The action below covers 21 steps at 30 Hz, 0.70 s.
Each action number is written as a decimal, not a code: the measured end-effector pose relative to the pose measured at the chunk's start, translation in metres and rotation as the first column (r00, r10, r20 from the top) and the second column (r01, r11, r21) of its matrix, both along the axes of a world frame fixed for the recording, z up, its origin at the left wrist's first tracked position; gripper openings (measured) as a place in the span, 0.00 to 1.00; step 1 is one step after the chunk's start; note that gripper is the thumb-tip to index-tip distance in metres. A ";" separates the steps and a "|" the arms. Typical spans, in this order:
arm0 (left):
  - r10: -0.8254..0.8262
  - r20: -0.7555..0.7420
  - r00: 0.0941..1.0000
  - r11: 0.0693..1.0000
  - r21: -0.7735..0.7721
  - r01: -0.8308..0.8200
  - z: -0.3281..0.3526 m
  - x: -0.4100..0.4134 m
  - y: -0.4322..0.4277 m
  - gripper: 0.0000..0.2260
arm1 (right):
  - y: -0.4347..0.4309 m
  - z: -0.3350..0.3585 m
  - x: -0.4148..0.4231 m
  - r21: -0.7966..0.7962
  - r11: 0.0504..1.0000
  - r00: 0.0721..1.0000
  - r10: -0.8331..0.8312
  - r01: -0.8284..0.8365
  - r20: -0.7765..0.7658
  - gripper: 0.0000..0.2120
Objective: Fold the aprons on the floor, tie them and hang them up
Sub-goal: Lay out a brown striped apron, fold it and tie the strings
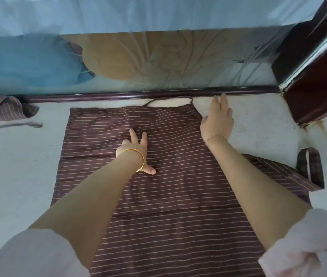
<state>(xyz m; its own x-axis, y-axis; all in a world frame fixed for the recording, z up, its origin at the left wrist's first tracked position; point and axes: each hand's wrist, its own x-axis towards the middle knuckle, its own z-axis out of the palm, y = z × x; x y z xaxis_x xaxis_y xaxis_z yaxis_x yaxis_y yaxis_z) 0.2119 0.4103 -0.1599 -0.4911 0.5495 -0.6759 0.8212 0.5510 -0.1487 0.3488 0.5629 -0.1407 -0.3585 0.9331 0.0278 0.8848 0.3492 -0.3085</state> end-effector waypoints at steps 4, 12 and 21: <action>0.003 -0.033 0.999 0.999 0.038 -0.002 0.002 -0.010 -0.002 0.58 | -0.087 -0.022 0.028 0.111 0.926 0.933 0.356 -0.359 0.048 0.24; 0.058 -0.058 0.997 0.974 0.223 -0.044 -0.003 0.007 -0.026 0.45 | -0.102 -0.055 0.079 -0.179 0.936 0.841 0.352 -0.304 0.410 0.29; -0.170 0.002 0.985 0.806 0.575 0.138 -0.002 0.076 -0.116 0.23 | -0.212 -0.056 0.113 -0.166 0.835 0.764 0.547 -0.524 0.343 0.27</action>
